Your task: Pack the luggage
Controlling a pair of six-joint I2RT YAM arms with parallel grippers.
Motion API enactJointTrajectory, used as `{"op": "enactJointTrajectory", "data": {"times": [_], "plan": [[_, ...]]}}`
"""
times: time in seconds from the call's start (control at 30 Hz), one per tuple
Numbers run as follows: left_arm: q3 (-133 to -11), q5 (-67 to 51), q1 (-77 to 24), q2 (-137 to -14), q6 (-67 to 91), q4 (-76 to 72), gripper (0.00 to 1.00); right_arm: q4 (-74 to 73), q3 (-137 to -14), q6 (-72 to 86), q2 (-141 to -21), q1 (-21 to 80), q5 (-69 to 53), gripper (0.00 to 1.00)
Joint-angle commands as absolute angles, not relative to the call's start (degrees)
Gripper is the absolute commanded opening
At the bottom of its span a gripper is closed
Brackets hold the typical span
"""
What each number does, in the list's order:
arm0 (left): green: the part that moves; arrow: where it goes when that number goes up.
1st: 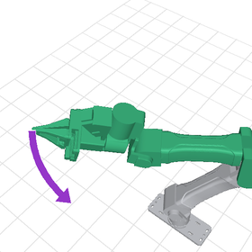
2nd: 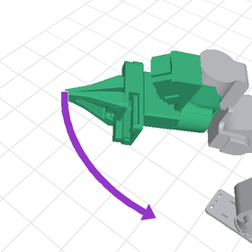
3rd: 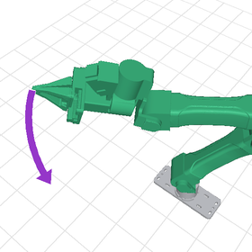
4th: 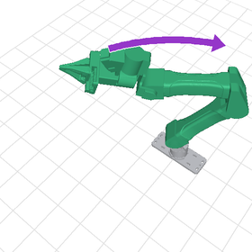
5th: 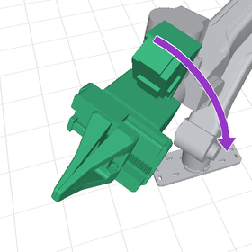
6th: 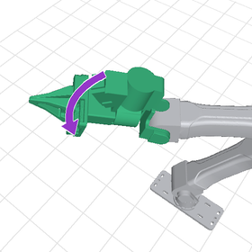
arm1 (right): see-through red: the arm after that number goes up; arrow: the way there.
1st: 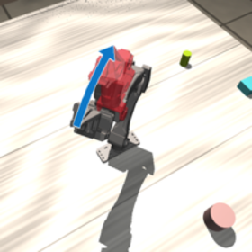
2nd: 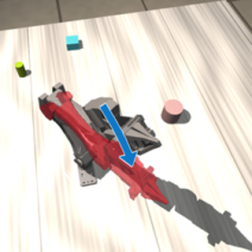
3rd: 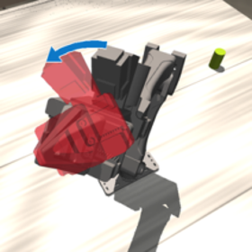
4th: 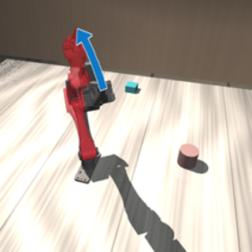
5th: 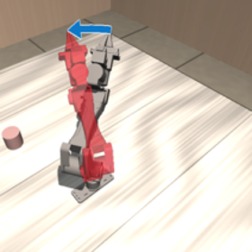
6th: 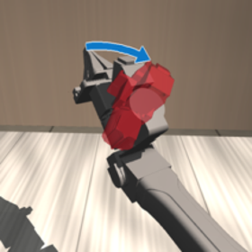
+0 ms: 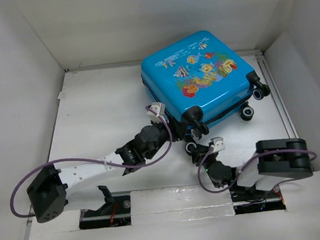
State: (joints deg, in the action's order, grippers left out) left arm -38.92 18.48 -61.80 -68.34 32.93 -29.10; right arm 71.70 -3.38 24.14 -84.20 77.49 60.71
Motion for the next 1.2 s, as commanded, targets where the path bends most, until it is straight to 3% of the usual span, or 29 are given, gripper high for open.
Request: {"op": "enactJointTrajectory", "data": {"times": [0.0,0.1,0.2,0.57,0.9,1.17], "plan": [[-39.8,17.0,-61.8,-65.6,34.6,-28.1,0.46,89.0,-7.6,15.8,-90.3,78.0,65.2,0.42],[-38.7,16.4,-61.8,-64.3,34.6,-29.3,0.46,104.1,-8.7,7.2,-96.6,78.0,65.9,0.44],[-38.1,15.1,-61.8,-64.2,34.6,-29.3,0.46,99.3,-11.7,6.1,-95.1,78.0,66.7,0.46],[-38.7,14.0,-61.8,-66.0,35.2,-30.1,0.46,103.9,-12.4,-0.1,-93.4,75.8,67.0,0.47],[-38.1,14.0,-61.8,-67.8,34.6,-30.7,0.43,103.3,-13.6,-2.3,-88.6,71.8,58.9,0.46],[-39.1,13.4,-61.8,-69.6,34.6,-30.2,0.4,103.8,-15.7,-1.9,-90.9,70.6,55.5,0.25]]}}
